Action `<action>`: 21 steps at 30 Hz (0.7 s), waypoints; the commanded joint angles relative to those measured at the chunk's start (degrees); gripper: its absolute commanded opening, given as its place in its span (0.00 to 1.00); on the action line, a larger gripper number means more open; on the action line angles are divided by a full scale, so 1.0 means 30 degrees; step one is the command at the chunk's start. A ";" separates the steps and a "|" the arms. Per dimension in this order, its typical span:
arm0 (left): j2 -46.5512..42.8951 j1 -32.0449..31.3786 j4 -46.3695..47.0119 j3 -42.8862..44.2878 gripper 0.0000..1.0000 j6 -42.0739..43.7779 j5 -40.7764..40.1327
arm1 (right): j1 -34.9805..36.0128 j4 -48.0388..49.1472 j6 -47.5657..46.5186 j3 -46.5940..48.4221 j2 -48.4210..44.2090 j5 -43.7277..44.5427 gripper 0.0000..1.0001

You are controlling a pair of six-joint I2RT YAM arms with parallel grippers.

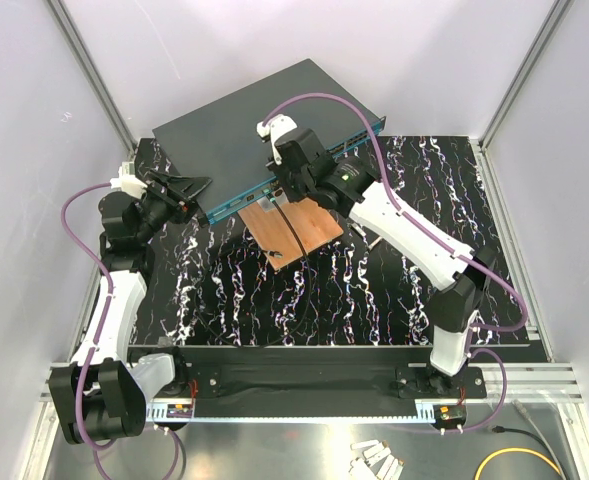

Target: Insert the plug into the switch port

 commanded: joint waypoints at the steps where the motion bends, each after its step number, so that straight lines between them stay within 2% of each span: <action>1: -0.0184 -0.0548 0.0677 0.0350 0.65 0.0660 0.0176 | 0.0333 0.1365 -0.0792 0.0981 -0.0378 -0.0946 0.20; 5: -0.0213 -0.0577 0.0677 0.0350 0.65 0.0689 0.0176 | 0.0304 0.1218 -0.1145 -0.0042 -0.1169 -0.1269 0.37; 6: -0.0213 -0.0578 0.0619 0.0321 0.65 0.0718 0.0147 | 0.0304 0.1189 -0.1261 -0.0220 -0.1345 -0.1414 0.46; 9: -0.0213 -0.0549 0.0559 0.0350 0.65 0.0777 0.0146 | 0.0187 0.1101 -0.1525 -0.1127 -0.2194 -0.1912 0.61; 10: -0.0213 -0.0548 0.0472 0.0379 0.65 0.0777 0.0175 | 0.0129 0.1100 -0.1584 -0.1362 -0.2574 -0.2146 0.64; 17: -0.0213 -0.0548 0.0296 0.0497 0.65 0.0923 0.0175 | -0.0691 0.0456 -0.1819 -0.2884 -0.3631 -0.3582 0.66; 21: -0.0184 -0.0548 0.0237 0.0584 0.65 0.1011 0.0176 | -0.1306 0.0047 -0.1878 -0.3502 -0.4012 -0.4169 0.63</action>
